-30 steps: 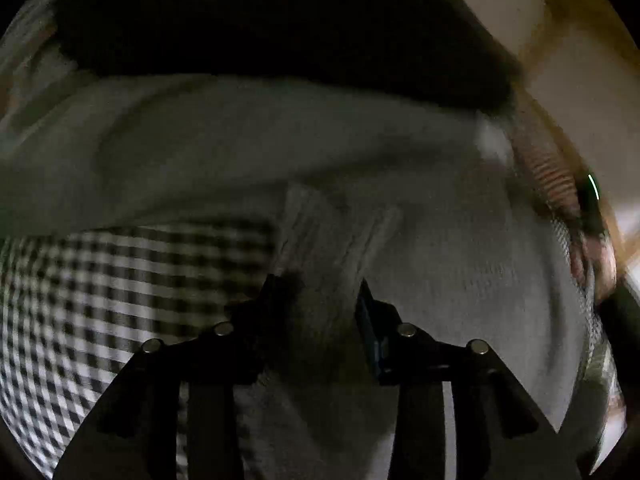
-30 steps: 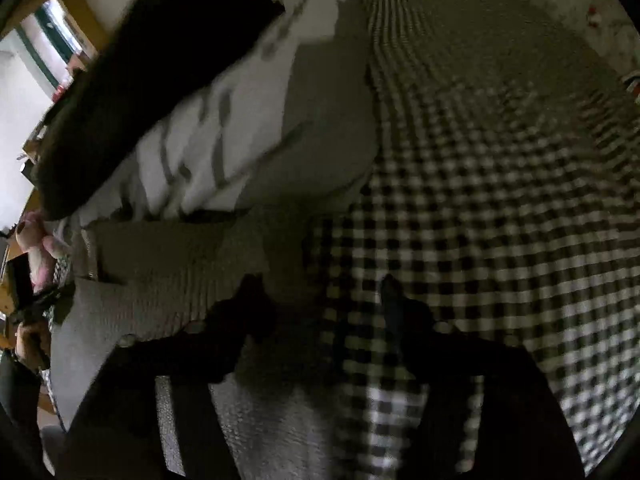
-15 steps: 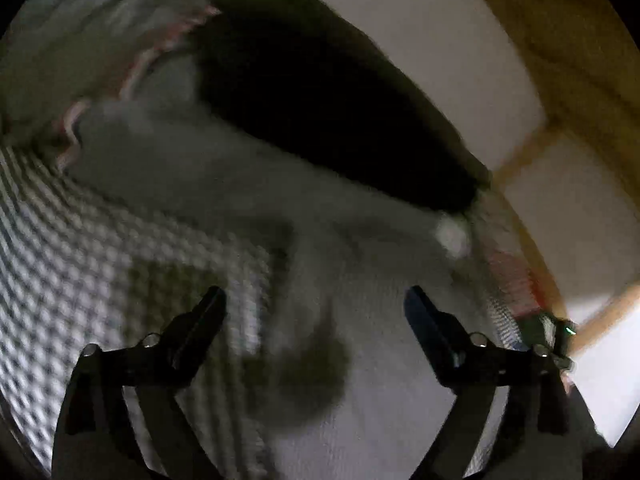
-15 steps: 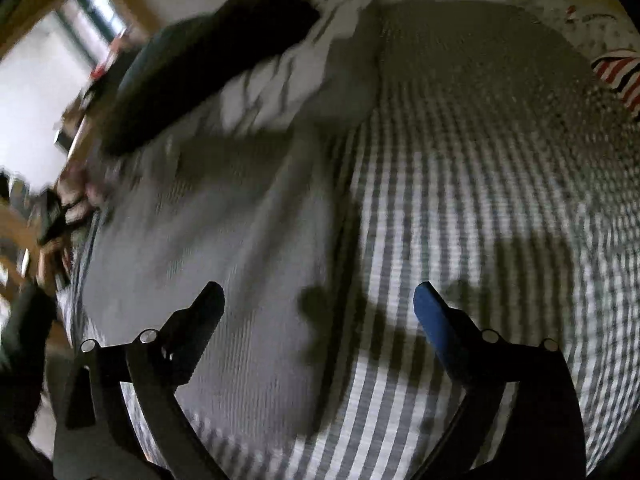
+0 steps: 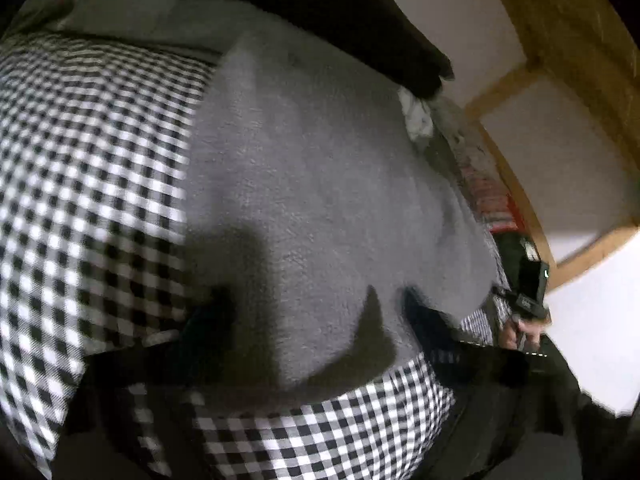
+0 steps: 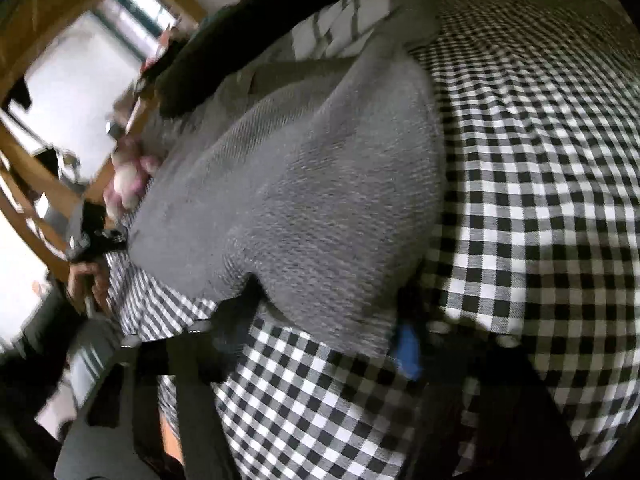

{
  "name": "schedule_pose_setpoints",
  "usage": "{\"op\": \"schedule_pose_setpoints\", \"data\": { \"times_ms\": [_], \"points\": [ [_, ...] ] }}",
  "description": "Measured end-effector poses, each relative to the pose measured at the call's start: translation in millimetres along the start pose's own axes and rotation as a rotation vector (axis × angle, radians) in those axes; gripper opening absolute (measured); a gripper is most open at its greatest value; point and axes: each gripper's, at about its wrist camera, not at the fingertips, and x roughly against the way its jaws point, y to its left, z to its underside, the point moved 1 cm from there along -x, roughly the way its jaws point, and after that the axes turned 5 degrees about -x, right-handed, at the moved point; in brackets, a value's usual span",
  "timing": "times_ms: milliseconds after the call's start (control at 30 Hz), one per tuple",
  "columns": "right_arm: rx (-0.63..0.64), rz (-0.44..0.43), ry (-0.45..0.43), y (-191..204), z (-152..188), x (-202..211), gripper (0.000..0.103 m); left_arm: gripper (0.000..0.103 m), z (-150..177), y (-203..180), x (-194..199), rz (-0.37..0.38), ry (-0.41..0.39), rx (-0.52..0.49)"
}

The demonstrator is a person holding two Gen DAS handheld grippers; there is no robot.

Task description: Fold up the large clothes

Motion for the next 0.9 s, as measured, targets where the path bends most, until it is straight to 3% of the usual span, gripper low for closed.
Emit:
{"op": "schedule_pose_setpoints", "data": {
  "times_ms": [33, 133, 233, 333, 433, 467, 500, 567, 600, 700, 767, 800, 833, 900],
  "points": [
    [-0.03, -0.029, -0.006, -3, 1, 3, 0.037, 0.034, 0, 5, -3, -0.015, 0.0, 0.044],
    [-0.089, -0.07, -0.043, -6, 1, 11, 0.032, 0.024, 4, 32, 9, 0.04, 0.007, 0.177],
    [-0.196, -0.155, -0.119, -12, 6, 26, 0.028, 0.022, 6, 21, 11, -0.012, 0.036, 0.148],
    [-0.255, -0.184, -0.168, -14, 19, 39, 0.025, 0.021, 17, 18, 20, -0.037, 0.049, 0.163],
    [-0.29, -0.229, -0.25, -9, 32, 69, 0.017, 0.02, 29, 20, 50, -0.022, 0.025, 0.181],
    [-0.294, -0.244, -0.281, -7, 37, 83, 0.006, 0.02, 34, 14, 61, -0.019, 0.018, 0.168],
    [-0.323, -0.261, -0.321, -11, 43, 102, 0.005, 0.016, 39, 12, 68, -0.014, 0.018, 0.167],
    [-0.332, -0.234, -0.347, -19, 45, 124, 0.0, 0.012, 49, 12, 78, -0.008, 0.036, 0.18],
    [-0.309, -0.172, -0.3, -24, 42, 125, 0.0, 0.012, 52, 16, 78, -0.019, 0.044, 0.18],
    [-0.218, 0.021, -0.217, -25, 33, 107, 0.013, 0.014, 48, 23, 68, 0.026, -0.002, 0.153],
    [-0.085, 0.123, -0.159, -15, 23, 82, 0.081, 0.04, 44, 18, 60, 0.043, -0.04, 0.099],
    [-0.027, 0.124, -0.172, -11, 23, 76, 0.087, 0.069, 42, 14, 54, 0.071, -0.048, 0.082],
    [0.003, 0.098, -0.178, -7, 20, 70, 0.087, 0.083, 39, 9, 47, 0.116, -0.049, 0.059],
    [0.058, 0.007, -0.171, 2, 11, 55, 0.089, 0.087, 31, 0, 39, 0.099, -0.06, 0.01]
  ]
}}
